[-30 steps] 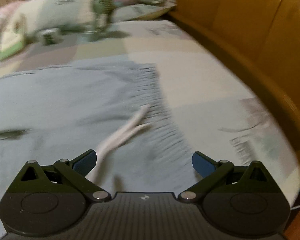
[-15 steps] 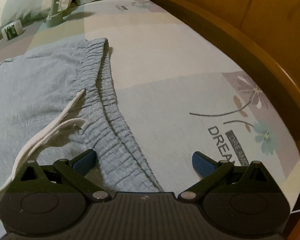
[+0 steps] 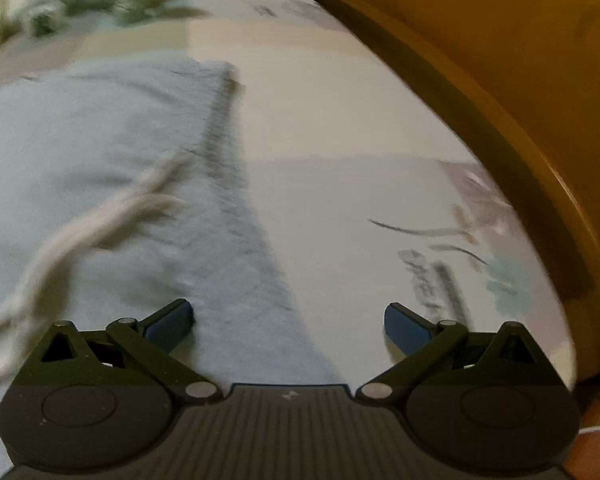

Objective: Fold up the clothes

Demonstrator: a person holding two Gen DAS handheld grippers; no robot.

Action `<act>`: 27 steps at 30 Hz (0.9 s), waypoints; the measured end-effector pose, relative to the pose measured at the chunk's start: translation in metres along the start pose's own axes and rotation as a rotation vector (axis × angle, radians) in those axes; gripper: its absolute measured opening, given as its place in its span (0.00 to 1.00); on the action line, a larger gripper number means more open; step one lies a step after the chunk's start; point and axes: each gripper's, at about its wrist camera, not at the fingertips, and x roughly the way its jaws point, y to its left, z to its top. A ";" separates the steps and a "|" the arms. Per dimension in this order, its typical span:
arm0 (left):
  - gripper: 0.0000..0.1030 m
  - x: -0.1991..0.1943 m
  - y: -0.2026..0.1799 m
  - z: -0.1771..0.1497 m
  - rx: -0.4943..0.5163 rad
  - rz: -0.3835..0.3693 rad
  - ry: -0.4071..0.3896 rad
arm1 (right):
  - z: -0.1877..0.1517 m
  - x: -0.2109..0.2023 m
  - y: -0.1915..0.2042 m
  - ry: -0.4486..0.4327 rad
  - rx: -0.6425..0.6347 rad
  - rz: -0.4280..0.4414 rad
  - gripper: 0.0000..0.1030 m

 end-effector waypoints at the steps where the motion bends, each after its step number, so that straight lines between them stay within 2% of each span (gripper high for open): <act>1: 0.99 0.000 0.000 0.000 0.001 0.001 -0.001 | -0.001 0.001 -0.009 0.008 0.038 0.024 1.00; 3: 0.99 0.000 0.001 -0.001 0.003 0.003 -0.003 | -0.002 0.000 -0.016 0.019 0.079 0.038 1.00; 7: 0.99 -0.001 0.003 -0.001 -0.005 -0.009 -0.016 | -0.002 -0.021 0.006 -0.030 -0.011 -0.031 1.00; 10: 0.99 0.000 0.003 0.001 -0.005 -0.030 -0.024 | -0.003 -0.033 0.019 -0.063 -0.048 -0.004 1.00; 13: 0.99 0.000 -0.001 0.002 0.005 -0.033 -0.022 | -0.006 -0.029 0.021 -0.045 -0.067 -0.014 1.00; 16: 0.99 0.000 -0.002 0.001 0.014 -0.036 -0.020 | -0.013 -0.016 0.013 -0.005 -0.066 -0.096 1.00; 17: 0.99 -0.001 -0.001 0.001 0.011 -0.035 -0.021 | -0.015 -0.016 0.006 -0.003 -0.044 -0.095 1.00; 20: 0.99 -0.002 0.001 0.001 -0.001 -0.042 -0.028 | -0.015 -0.030 -0.008 -0.014 0.038 -0.058 1.00; 22: 0.99 -0.003 0.001 0.001 -0.004 -0.048 -0.036 | -0.013 -0.047 -0.004 -0.051 0.033 -0.036 1.00; 24: 0.99 -0.003 0.003 0.000 -0.003 -0.042 -0.042 | -0.010 -0.064 0.007 -0.086 0.016 0.037 1.00; 27: 0.99 -0.003 0.006 -0.003 -0.020 -0.033 -0.040 | -0.008 -0.082 0.026 -0.116 -0.001 0.204 1.00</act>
